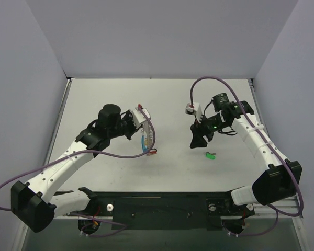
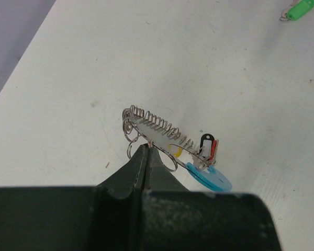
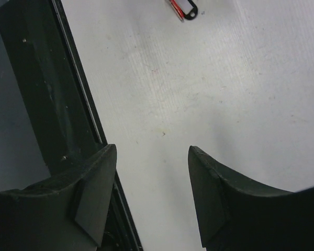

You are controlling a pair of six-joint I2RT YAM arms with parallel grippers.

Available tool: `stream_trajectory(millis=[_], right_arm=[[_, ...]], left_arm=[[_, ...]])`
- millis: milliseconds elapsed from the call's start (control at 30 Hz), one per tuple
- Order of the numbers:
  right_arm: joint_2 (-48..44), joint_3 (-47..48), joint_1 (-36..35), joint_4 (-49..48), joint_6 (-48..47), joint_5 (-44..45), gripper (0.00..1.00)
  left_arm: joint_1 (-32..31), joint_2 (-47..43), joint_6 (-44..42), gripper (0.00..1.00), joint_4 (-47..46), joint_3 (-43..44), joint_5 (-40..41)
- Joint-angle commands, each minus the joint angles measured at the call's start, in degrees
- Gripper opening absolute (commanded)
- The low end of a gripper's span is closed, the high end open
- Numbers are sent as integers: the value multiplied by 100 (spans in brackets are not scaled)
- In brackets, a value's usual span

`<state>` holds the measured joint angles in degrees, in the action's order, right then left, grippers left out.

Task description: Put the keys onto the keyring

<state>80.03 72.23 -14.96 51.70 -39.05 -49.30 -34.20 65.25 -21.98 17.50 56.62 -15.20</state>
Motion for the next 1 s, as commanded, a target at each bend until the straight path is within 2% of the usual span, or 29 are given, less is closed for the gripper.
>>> stream_trajectory(millis=[0,67,200,267,467,667,867,967], right_arm=[[-242,484,-147,358,-1120,35,52],[-216,616,-156,393,-1603,-324,53],[-102,609,-261,674,-3052,-1352,71],[3,722,-410,674,-3257,-1459,73],[592,1714,-771,912,-2987,-1354,71],[874,2102,-1079,912,-2819,-1293,68],[1321,2436,-1220,894,-2608,-1460,64],[1480,2612,-1307,868,-2485,-1591,61]], left_arm=[[-26,-48,-782,0,-396,183,-510],[-26,-57,-834,0,-475,139,-650],[-26,-223,-843,0,-1044,-194,-1202],[-26,-364,-983,0,-1361,-458,-1597],[-17,-514,-1493,0,-1662,-486,-2197],[-17,-224,-1819,0,-1310,-213,-2452],[-17,-136,-1740,0,-1170,-169,-2444],[-8,-66,-1259,0,-1388,-213,-2374]])
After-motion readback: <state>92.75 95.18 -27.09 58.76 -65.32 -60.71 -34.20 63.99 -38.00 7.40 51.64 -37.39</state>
